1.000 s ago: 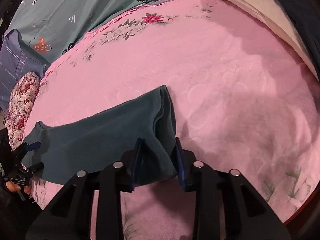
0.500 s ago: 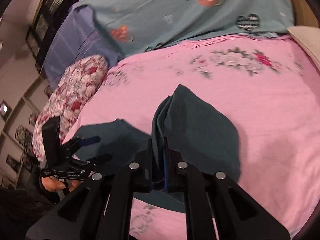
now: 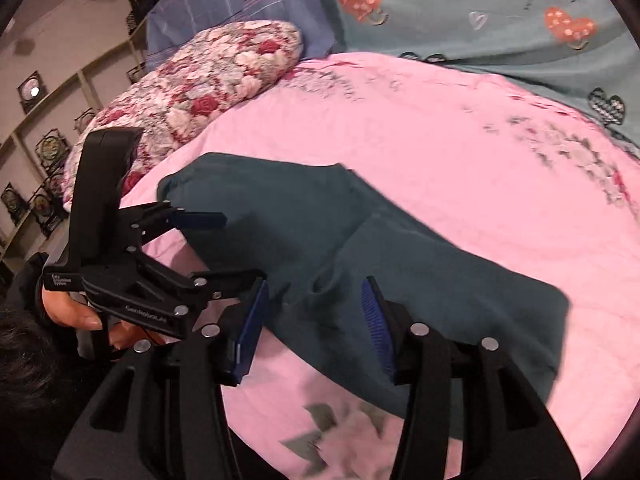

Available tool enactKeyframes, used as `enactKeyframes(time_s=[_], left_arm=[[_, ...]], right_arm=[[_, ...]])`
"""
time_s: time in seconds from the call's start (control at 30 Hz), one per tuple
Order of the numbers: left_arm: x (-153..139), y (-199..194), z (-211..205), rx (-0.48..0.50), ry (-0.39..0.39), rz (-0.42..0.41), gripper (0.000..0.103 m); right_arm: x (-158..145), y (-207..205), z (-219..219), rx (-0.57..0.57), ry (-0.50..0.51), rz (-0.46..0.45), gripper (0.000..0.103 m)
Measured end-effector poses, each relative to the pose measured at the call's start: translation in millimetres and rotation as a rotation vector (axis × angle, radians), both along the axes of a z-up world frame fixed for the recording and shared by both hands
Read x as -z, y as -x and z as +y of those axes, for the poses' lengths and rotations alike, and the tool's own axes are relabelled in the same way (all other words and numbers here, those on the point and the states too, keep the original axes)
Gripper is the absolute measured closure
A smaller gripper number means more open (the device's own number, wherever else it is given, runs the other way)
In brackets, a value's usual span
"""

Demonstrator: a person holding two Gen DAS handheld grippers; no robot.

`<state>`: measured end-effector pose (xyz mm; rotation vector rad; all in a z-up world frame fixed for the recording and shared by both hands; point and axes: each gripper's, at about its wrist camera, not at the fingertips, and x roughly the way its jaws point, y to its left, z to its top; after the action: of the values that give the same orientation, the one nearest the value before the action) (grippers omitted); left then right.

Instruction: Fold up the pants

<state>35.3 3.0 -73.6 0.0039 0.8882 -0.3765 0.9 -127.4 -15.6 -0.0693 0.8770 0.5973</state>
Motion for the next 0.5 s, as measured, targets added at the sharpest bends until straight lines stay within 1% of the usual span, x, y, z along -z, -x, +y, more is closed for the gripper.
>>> enactKeyframes(time_s=[0.03,0.07,0.1,0.23,0.27,0.3,0.33,0.37,0.4,0.43,0.5], left_arm=[[2,1,-5,0.017,-0.016,-0.001,0.002],[5,0,-9,0.024,-0.027,0.003,0.002],[8,-1,-12,0.027,-0.041,0.011,0.002],[15,1,-14,0.024,-0.063,0.025,0.002],[16,1,-13,0.022,-0.063,0.025,0.002],[16,2,-11,0.021,-0.062,0.024,0.002],[16,3,-11,0.020,-0.061,0.023,0.002],[17,3,-10,0.020,-0.059,0.023,0.002],[17,4,-9,0.020,-0.057,0.022,0.002],[17,4,-7,0.021,-0.053,0.021,0.002],[17,4,-6,0.020,-0.045,0.021,0.002]], right_arm=[[0,-2,-4,0.017,0.014,-0.002,0.054],[2,-4,-5,0.025,0.020,0.003,0.057],[6,-6,-5,0.029,0.029,0.016,0.058],[21,-14,18,-0.032,0.033,0.055,0.059],[24,-16,22,-0.039,0.035,0.059,0.063],[30,-21,26,-0.038,0.039,0.071,0.069],[35,-25,27,-0.034,0.032,0.096,0.082],[39,-27,24,-0.021,0.008,0.126,0.089],[40,-31,17,0.003,-0.031,0.145,0.093],[38,-31,11,0.018,-0.067,0.149,0.095],[28,-31,-7,0.045,-0.167,0.158,0.095]])
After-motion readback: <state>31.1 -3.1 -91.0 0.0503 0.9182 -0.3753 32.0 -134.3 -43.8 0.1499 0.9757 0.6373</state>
